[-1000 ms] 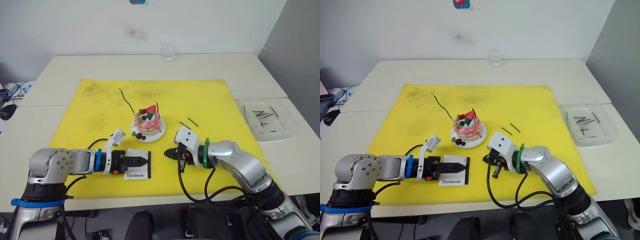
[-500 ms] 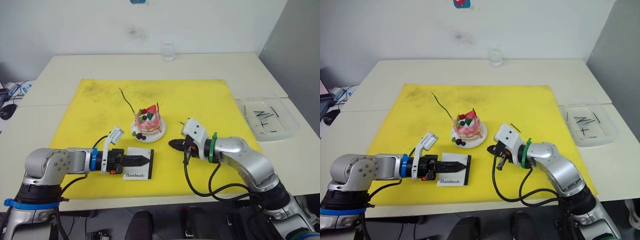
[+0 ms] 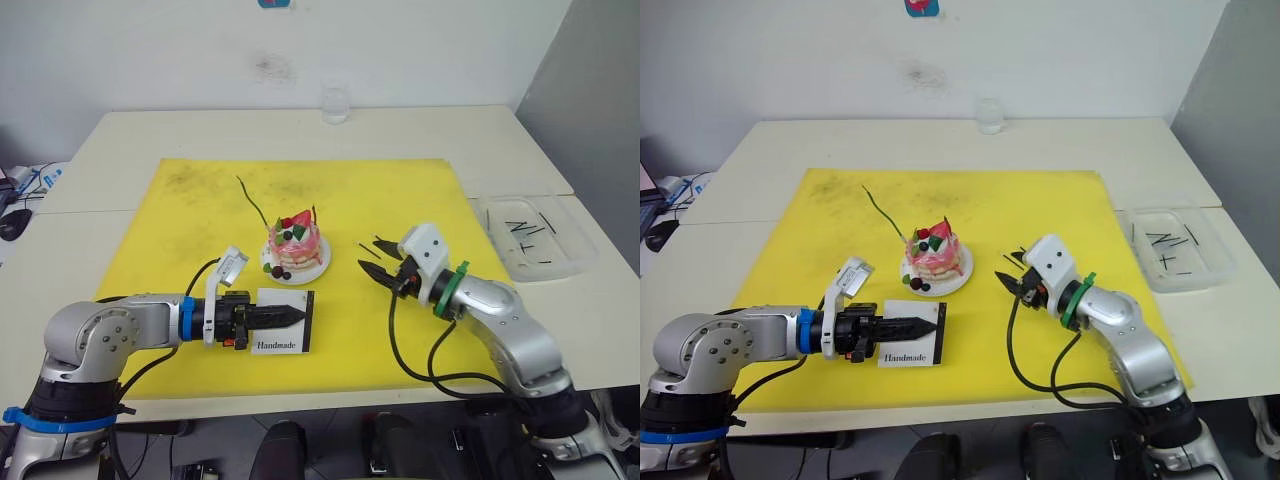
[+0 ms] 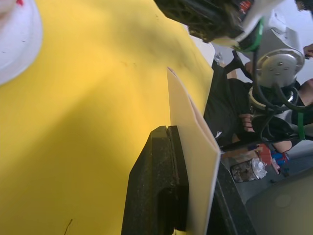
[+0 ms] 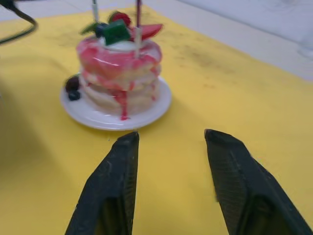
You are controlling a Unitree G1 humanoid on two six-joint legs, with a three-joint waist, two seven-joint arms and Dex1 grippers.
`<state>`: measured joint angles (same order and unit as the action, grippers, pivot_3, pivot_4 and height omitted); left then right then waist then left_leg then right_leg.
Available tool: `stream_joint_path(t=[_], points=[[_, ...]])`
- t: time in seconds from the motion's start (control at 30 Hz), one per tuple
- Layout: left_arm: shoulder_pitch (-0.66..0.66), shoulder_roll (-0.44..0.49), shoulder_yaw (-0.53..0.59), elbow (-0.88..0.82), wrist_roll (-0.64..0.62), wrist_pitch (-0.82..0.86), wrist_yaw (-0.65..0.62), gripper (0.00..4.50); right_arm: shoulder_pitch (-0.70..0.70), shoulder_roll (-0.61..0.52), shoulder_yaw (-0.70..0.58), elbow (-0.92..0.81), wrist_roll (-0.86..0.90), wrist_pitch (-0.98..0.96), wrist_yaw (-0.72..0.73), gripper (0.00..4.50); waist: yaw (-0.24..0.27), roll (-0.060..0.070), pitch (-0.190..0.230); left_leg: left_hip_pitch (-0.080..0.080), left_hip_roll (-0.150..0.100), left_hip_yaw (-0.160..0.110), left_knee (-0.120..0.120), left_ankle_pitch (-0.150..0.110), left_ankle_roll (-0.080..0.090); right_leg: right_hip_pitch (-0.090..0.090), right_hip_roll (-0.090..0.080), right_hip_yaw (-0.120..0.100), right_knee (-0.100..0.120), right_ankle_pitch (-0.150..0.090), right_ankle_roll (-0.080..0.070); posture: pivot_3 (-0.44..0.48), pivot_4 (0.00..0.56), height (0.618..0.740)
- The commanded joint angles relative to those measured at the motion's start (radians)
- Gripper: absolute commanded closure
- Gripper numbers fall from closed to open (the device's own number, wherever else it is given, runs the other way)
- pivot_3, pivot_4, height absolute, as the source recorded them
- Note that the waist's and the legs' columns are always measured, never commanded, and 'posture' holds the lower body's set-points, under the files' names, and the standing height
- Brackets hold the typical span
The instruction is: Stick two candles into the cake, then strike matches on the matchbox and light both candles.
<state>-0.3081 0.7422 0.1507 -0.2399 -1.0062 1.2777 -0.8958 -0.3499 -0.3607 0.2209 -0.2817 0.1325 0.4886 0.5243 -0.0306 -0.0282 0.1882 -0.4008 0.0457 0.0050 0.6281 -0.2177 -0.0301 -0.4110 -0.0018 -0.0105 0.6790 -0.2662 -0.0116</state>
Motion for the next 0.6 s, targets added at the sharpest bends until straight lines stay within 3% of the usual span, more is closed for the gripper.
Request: stream_joint_path(t=[0.03, 0.33, 0.6], points=[[0.000, -0.004, 0.038, -0.028, -0.030, -0.005, 0.021, 4.50, -0.050, 0.037, 0.005, 0.116, -0.044, -0.104, -0.025, 2.52, 0.000, 0.000, 0.000, 0.000, 0.000, 0.000, 0.000, 0.000, 0.000, 0.000, 0.000, 0.000, 0.000, 0.000, 0.000, 0.000, 0.150, 0.740], [0.026, -0.006, 0.042, -0.054, -0.060, -0.005, 0.057, 4.50, -0.121, 0.109, 0.013, 0.375, -0.098, -0.221, -0.040, 2.52, 0.001, 0.000, 0.000, -0.001, 0.001, 0.000, 0.000, 0.000, 0.000, 0.000, 0.000, 0.001, -0.001, 0.000, 0.000, 0.000, 0.150, 0.740], [0.038, 0.000, 0.045, -0.060, -0.074, -0.011, 0.075, 4.50, -0.165, 0.165, -0.008, 0.446, -0.095, -0.138, -0.062, 2.52, -0.001, 0.000, 0.000, 0.001, 0.001, 0.000, 0.000, 0.000, 0.000, 0.000, 0.001, 0.001, 0.001, 0.000, 0.000, 0.000, 0.150, 0.740]])
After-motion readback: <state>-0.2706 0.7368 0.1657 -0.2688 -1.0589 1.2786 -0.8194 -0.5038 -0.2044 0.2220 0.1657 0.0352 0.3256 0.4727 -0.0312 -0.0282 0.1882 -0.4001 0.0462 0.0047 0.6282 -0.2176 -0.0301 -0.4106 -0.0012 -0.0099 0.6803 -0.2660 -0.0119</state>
